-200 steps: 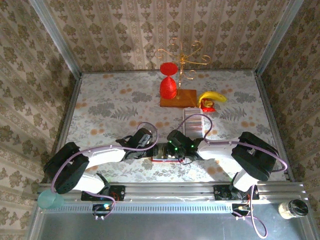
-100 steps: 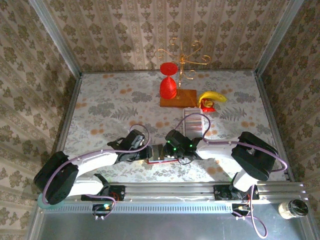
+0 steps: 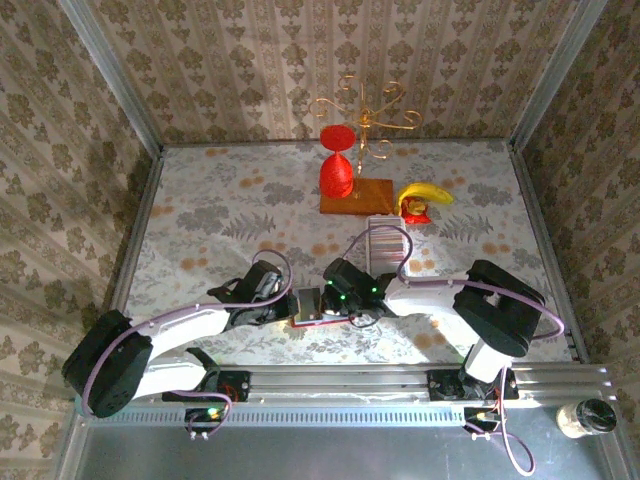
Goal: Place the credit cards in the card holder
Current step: Insert the credit card into the card slot.
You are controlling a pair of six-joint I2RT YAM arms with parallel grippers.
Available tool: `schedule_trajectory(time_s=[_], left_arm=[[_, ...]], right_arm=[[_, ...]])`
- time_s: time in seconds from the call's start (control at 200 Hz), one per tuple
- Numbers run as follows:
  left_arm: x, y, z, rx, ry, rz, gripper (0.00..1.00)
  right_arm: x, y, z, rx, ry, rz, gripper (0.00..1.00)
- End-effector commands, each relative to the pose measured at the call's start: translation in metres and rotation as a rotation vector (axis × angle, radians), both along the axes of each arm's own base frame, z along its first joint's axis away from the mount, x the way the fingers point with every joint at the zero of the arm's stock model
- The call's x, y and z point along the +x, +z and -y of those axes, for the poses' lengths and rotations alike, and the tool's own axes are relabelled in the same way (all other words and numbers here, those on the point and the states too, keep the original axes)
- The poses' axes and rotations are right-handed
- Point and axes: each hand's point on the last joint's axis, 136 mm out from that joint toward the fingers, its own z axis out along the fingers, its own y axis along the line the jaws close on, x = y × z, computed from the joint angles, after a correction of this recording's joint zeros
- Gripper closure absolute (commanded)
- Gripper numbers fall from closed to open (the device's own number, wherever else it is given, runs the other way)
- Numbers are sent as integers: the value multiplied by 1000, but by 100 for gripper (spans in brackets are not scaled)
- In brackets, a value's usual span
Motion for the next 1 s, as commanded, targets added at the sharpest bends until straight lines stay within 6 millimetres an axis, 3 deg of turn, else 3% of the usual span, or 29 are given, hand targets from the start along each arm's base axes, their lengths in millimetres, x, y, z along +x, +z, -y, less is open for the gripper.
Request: schedule_trajectory(time_s=[0.0, 0.395, 0.75, 0.995], left_arm=[[-10, -13, -9, 22, 8, -47, 78], [-8, -6, -6, -19, 14, -34, 77], [-5, 11, -21, -64, 80, 8, 61], [-8, 18, -12, -130, 57, -21, 55]], right_arm=[[-2, 1, -8, -24, 33, -3, 97], [0, 2, -20, -18, 52, -7, 99], [2, 11, -23, 6, 55, 20, 99], [5, 22, -13, -10, 48, 67, 98]])
